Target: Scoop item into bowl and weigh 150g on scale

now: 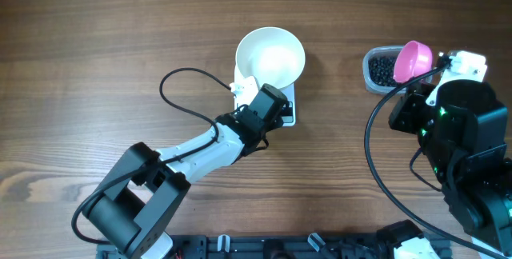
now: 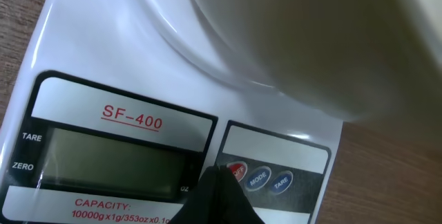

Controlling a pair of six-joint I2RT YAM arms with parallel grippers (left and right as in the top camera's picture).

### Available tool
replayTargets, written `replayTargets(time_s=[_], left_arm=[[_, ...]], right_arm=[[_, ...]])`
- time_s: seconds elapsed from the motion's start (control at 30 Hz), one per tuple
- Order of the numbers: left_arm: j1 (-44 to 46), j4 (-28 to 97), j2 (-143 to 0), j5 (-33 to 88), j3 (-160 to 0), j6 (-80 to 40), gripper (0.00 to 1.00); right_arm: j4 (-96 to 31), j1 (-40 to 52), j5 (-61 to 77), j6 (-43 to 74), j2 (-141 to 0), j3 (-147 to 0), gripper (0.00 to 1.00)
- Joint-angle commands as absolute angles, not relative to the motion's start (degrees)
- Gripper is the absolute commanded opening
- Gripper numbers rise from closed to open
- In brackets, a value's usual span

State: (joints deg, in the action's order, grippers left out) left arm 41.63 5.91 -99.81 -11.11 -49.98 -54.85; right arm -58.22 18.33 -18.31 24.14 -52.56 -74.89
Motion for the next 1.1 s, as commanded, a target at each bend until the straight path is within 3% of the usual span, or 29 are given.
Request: replayTargets(time_s=[0.0, 1.07], left_arm=[[42.39, 4.54, -100.27, -12.51, -49.82, -56.23, 0.04], [42.48, 2.22, -103.35, -8.58, -49.89, -55.75, 0.04]], right_arm=[[-58.06, 18.24, -19.46, 24.36, -52.56, -76.12, 0.04], [-57.91, 18.24, -19.42, 24.40, -52.56, -76.12, 0.04]])
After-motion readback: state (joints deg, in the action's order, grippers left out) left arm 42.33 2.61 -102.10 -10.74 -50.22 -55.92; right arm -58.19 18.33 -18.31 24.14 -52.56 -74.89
